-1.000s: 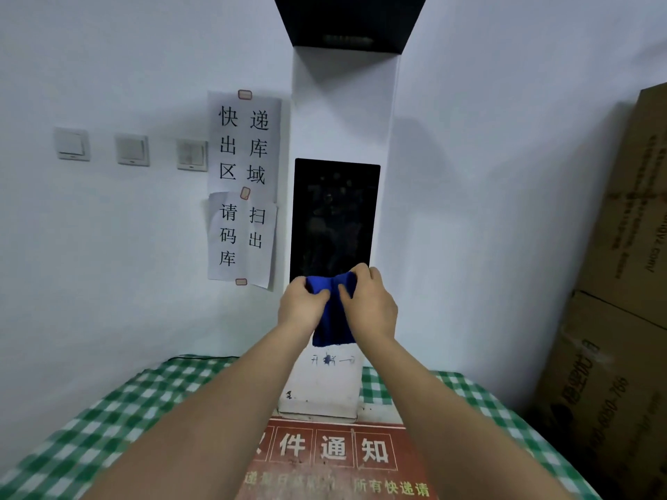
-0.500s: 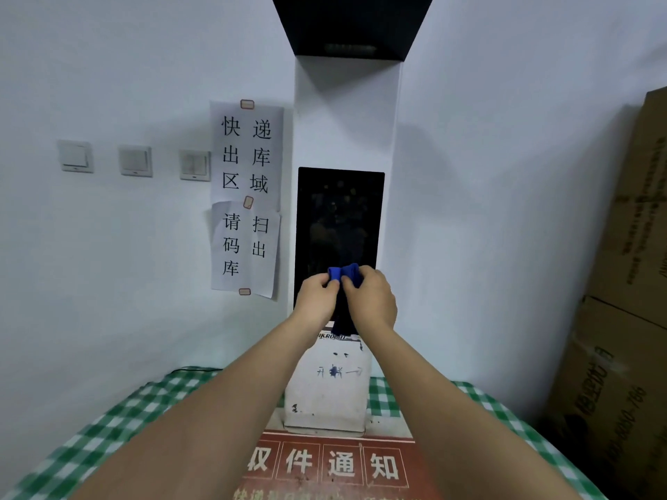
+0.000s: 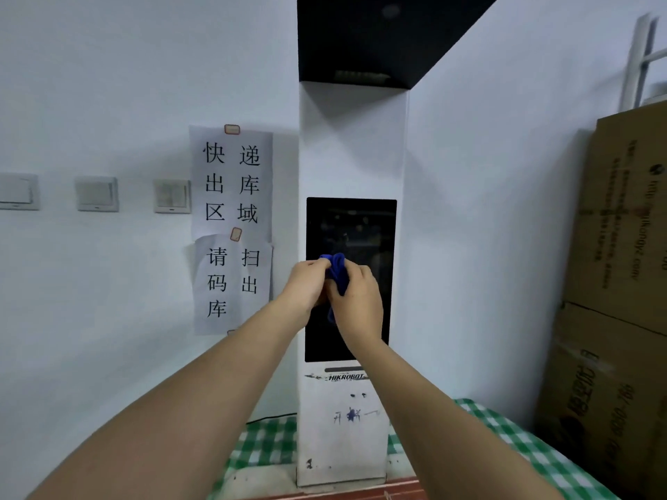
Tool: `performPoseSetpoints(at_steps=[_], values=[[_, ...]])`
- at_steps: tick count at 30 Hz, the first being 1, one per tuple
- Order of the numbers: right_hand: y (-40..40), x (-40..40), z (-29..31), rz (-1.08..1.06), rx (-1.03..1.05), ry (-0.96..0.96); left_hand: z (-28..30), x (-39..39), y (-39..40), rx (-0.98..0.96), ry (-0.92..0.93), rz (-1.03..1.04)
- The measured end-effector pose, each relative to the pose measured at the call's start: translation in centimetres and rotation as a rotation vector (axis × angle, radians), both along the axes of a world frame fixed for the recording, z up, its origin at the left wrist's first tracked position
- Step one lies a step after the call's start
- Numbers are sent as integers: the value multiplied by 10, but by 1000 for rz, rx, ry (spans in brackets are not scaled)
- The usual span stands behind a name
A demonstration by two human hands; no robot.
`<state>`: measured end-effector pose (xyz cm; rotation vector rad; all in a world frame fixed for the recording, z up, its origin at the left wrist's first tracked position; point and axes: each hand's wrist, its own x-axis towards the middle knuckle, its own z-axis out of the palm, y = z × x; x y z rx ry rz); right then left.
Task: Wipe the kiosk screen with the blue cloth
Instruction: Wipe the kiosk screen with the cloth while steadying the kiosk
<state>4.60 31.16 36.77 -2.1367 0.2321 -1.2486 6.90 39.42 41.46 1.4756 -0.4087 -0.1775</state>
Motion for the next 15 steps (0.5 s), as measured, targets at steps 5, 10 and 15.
performPoseSetpoints(at_steps=[5,10,15], values=[[-5,11,18,98,271,-109,10,19,-1,-52,-24,-60],[-18,28,26,84,162,-110,12,28,-7,-132,28,-127],[-40,31,43,261,11,37,22,38,-9,-142,31,-142]])
